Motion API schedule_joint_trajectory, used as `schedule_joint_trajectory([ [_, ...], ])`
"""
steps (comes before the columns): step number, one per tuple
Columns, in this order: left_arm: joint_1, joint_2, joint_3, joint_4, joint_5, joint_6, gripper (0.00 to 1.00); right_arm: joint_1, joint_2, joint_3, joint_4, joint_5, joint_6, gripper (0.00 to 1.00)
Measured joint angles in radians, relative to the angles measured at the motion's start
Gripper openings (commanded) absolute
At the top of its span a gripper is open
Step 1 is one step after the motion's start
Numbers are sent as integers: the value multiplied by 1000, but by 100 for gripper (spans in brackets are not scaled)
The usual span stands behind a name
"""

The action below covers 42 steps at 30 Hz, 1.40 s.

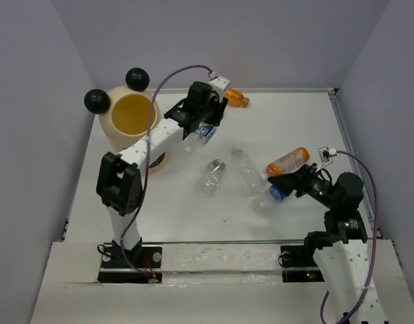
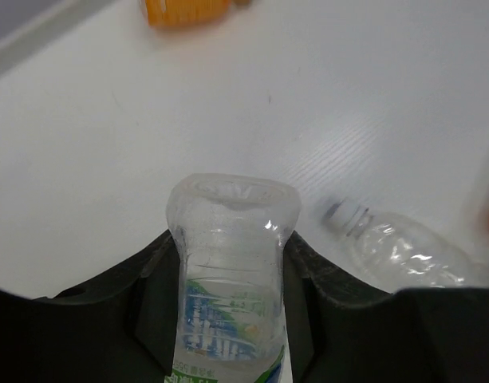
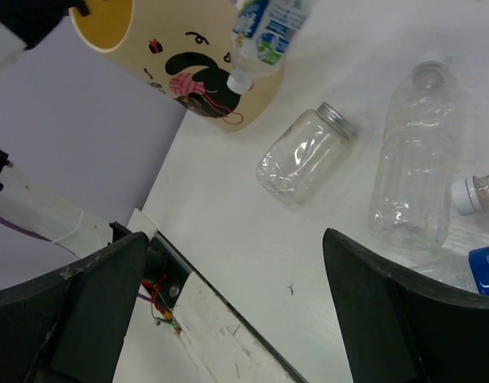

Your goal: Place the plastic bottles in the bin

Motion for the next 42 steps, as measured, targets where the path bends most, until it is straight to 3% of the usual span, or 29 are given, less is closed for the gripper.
schedule_joint_trajectory([
  [8, 0, -599, -64, 227, -66, -60, 33, 0, -3, -31, 122, -4, 74, 94],
  [11, -4, -814, -154, 356, -179, -35, 33, 4, -6, -32, 166, -5, 93, 93],
  [15, 1, -987, -321, 574, -425, 61, 33, 15, 7, -32, 224, -23, 110, 93],
  [19, 10, -998, -467, 710, -581, 168, 29, 34, 48, -29, 238, -40, 108, 93],
  [24, 17, -910, -578, 830, -667, 271, 28, 45, 63, -29, 264, -60, 110, 94],
  [31, 78, -841, -624, 973, -689, 344, 29, 63, 44, -42, 323, -73, 114, 93],
  [42, 172, -811, -665, 1133, -658, 299, 32, 106, 90, -77, 393, -98, 121, 93],
])
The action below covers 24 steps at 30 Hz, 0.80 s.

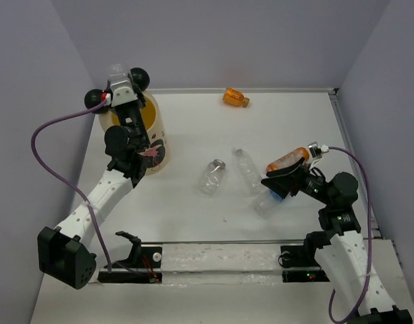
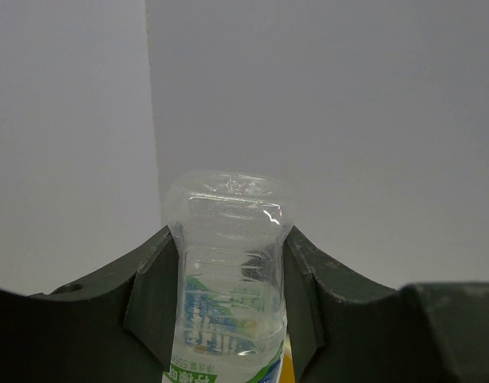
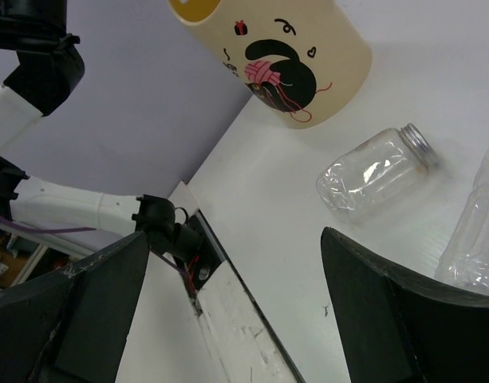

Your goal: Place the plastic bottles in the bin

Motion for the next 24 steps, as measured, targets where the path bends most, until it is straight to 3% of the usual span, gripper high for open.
schedule_joint_trajectory([
  [7, 3, 24, -89, 80, -4, -27, 41, 4, 9, -33, 63, -13, 8, 92],
  [10, 7, 32, -109, 109, -5, -32, 59, 4, 8, -34, 68, -18, 12, 91],
  [11, 7, 35, -113, 114, -6, -35, 73, 4, 0, -33, 66, -18, 13, 91],
  [17, 7, 33, -114, 98, 2, -73, 97, 4, -37, 2, -30, 1, -22, 93],
  [24, 7, -22, -66, -69, 56, -163, 99, 30, 21, 29, -121, 75, -70, 97],
])
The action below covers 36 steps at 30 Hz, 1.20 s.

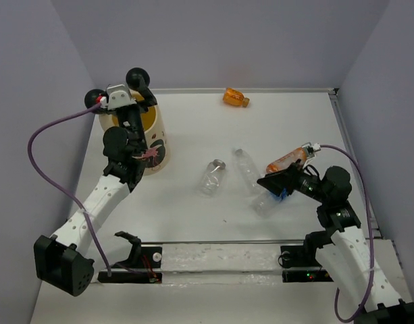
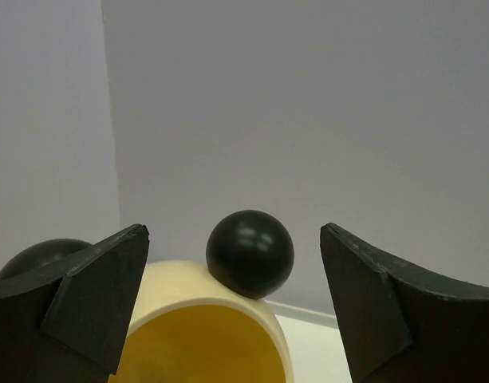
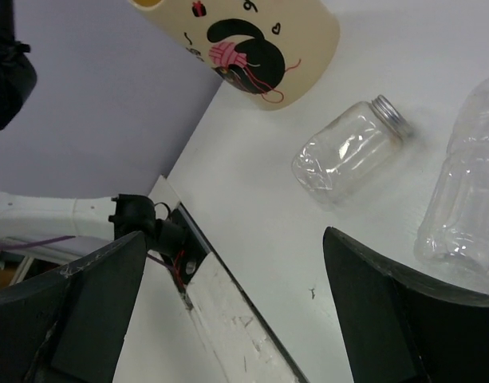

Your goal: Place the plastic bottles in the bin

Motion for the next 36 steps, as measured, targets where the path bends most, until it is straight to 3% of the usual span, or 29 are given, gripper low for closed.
schedule_joint_trajectory([
  [3, 0, -53, 30, -75, 29, -36, 99, 76, 60, 14, -36, 57, -23, 98],
  [8, 0, -140, 114, -250, 121, -137, 99, 349, 225, 102, -99, 265, -69, 100],
  [15, -3, -262, 184, -619, 416, -364, 99, 621, 566, 279, -128, 670, -73, 100],
  [22, -6, -461, 47, -913, 684, -472, 99, 649, 854, 403, -140, 922, -52, 100],
  [26, -8, -591, -31, -1020, 737, -492, 99, 649, 1020, 502, -139, 990, -43, 100],
  [36, -8, -684, -124, -1077, 803, -486, 99, 649, 1292, 681, -140, 1015, 1, 98],
])
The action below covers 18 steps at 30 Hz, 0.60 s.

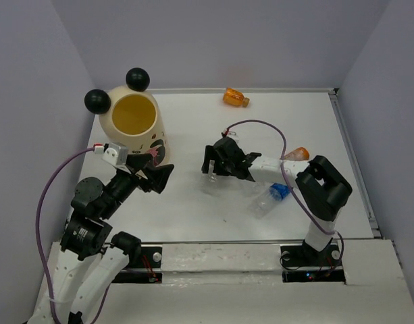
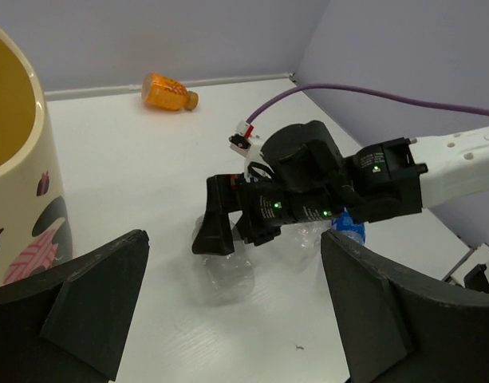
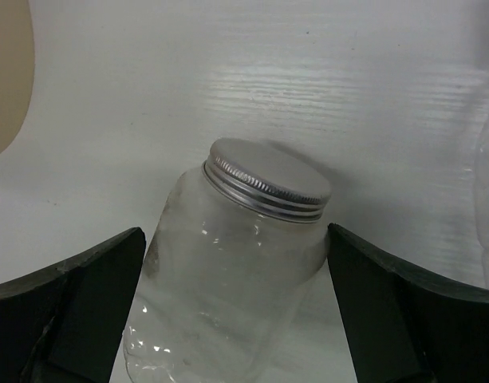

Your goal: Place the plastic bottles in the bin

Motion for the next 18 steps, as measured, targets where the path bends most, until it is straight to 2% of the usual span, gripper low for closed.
schedule_joint_trajectory([
  [2, 0, -19, -21, -5, 9, 4, 99, 0, 45, 32, -7, 2, 6, 91],
  [3, 0, -28, -26, -8, 11, 5, 99, 0, 61, 44, -7, 2, 6, 75],
  [4, 0, -39, -27, -8, 13, 6, 99, 0, 75, 54, -8, 2, 10, 75],
  [5, 0, -57, -34, 0, 13, 7, 99, 0, 84, 66, -9, 5, 12, 60],
  [13, 0, -145, -79, 23, -44, -7, 99, 8, 26, 80, -46, 39, -14, 53],
  [15, 0, -145, -79, 23, -84, -25, 99, 21, -17, 83, -45, 45, -37, 52],
  [18, 0, -151, -66, 15, -217, -64, 99, 68, -95, 155, -53, 58, -116, 51],
])
